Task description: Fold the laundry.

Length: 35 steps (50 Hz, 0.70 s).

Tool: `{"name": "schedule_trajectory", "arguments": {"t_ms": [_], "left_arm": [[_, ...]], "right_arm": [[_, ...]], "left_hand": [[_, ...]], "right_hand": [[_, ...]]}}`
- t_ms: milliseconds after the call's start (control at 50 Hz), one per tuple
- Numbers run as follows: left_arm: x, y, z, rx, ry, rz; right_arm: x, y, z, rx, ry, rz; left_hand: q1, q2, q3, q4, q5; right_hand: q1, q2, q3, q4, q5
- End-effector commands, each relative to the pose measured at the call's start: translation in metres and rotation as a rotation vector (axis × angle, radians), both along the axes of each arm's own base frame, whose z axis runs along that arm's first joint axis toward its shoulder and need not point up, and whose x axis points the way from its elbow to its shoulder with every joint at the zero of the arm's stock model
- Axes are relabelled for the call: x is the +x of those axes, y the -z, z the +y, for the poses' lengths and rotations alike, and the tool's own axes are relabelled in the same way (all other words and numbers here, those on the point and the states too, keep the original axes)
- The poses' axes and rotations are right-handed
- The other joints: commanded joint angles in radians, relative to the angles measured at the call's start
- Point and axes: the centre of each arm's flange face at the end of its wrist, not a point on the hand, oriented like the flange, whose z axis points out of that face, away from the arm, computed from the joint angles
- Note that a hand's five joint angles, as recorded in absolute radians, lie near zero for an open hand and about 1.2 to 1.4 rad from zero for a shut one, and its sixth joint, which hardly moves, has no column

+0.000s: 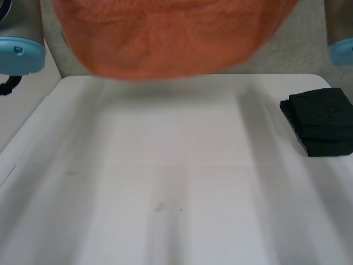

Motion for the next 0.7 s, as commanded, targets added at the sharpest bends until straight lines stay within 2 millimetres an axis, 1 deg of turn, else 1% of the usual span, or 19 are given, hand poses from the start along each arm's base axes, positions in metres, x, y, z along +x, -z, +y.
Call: {"name": "schedule_trajectory", "arguments": {"t_ms": [20,40,80,100,120,140,160,180,200,220,240,260,300,340,420,480,600,640,700], "left_arm": [[0.013,0.081,0.005,0.319,0.065,0.049],[0.016,0.092,0.005,0.344,0.058,0.043],[0.019,0.113,0.007,0.388,0.055,0.026],[0.021,0.135,0.012,0.433,0.057,0.009],[0.022,0.146,0.014,0.457,0.058,-0.003],[0.022,0.158,0.018,0.48,0.063,-0.014],[0.024,0.168,0.021,0.502,0.064,-0.024],[0.027,0.19,0.028,0.548,0.068,-0.042],[0.028,0.201,0.033,0.576,0.07,-0.052],[0.029,0.212,0.037,0.603,0.071,-0.061],[0.031,0.223,0.042,0.633,0.071,-0.071],[0.034,0.244,0.052,0.69,0.068,-0.09],[0.038,0.263,0.062,0.744,0.065,-0.106],[0.043,0.285,0.077,0.816,0.062,-0.129],[0.049,0.302,0.096,0.887,0.053,-0.163],[0.056,0.307,0.107,0.911,0.034,-0.213],[0.078,0.304,0.122,0.911,-0.033,-0.334],[0.082,0.302,0.129,0.901,-0.04,-0.397],[0.077,0.297,0.135,0.861,0.005,-0.475]], "right_arm": [[0.0,0.076,0.006,0.289,-0.042,0.088],[0.0,0.086,0.007,0.317,-0.046,0.101],[-0.003,0.115,0.008,0.407,-0.052,0.14],[-0.003,0.128,0.01,0.443,-0.057,0.154],[-0.004,0.138,0.011,0.474,-0.063,0.168],[-0.004,0.159,0.016,0.539,-0.075,0.191],[-0.005,0.17,0.019,0.572,-0.078,0.203],[-0.005,0.18,0.022,0.603,-0.084,0.217],[-0.007,0.19,0.025,0.635,-0.086,0.231],[-0.01,0.21,0.032,0.698,-0.09,0.259],[-0.011,0.22,0.037,0.726,-0.095,0.276],[-0.012,0.229,0.041,0.754,-0.1,0.293],[-0.014,0.252,0.054,0.82,-0.113,0.342],[-0.016,0.265,0.062,0.859,-0.121,0.37],[-0.023,0.287,0.077,0.94,-0.123,0.406],[-0.031,0.299,0.087,0.998,-0.113,0.417],[-0.051,0.28,0.105,1.017,-0.083,0.397],[-0.054,0.279,0.109,1.018,-0.087,0.397],[-0.054,0.279,0.118,1.021,-0.112,0.398]], "left_hand": [[0.26,0.199,0.203,0.196,0.258],[0.26,0.199,0.203,0.196,0.258],[0.26,0.199,0.203,0.196,0.258],[0.26,0.199,0.203,0.196,0.258],[0.26,0.199,0.203,0.196,0.258],[0.26,0.199,0.203,0.196,0.258],[0.26,0.199,0.203,0.196,0.258],[0.26,0.199,0.203,0.196,0.258],[0.26,0.199,0.203,0.196,0.258],[0.26,0.199,0.203,0.196,0.258],[0.26,0.199,0.203,0.196,0.258],[0.26,0.199,0.203,0.196,0.258],[0.26,0.199,0.203,0.196,0.258],[0.26,0.199,0.203,0.196,0.258],[0.26,0.199,0.203,0.196,0.258],[0.26,0.199,0.203,0.196,0.258],[0.26,0.199,0.203,0.196,0.258],[-0.046,-0.107,-0.103,-0.11,-0.048],[-0.627,-0.688,-0.684,-0.691,-0.629]], "right_hand": [[0.412,0.221,0.218,0.209,0.23],[0.412,0.221,0.218,0.209,0.23],[0.412,0.221,0.218,0.209,0.23],[0.412,0.221,0.218,0.209,0.23],[0.412,0.221,0.218,0.209,0.23],[0.412,0.221,0.218,0.209,0.23],[0.412,0.221,0.218,0.209,0.23],[0.412,0.221,0.218,0.209,0.23],[0.412,0.221,0.218,0.209,0.23],[0.412,0.221,0.218,0.209,0.23],[0.412,0.221,0.218,0.209,0.23],[0.412,0.221,0.218,0.209,0.23],[0.412,0.221,0.218,0.209,0.23],[0.412,0.221,0.218,0.209,0.23],[0.412,0.221,0.218,0.209,0.23],[0.412,0.221,0.218,0.209,0.23],[0.412,0.221,0.218,0.209,0.23],[0.412,0.221,0.218,0.209,0.23],[0.412,0.221,0.218,0.209,0.23]]}}
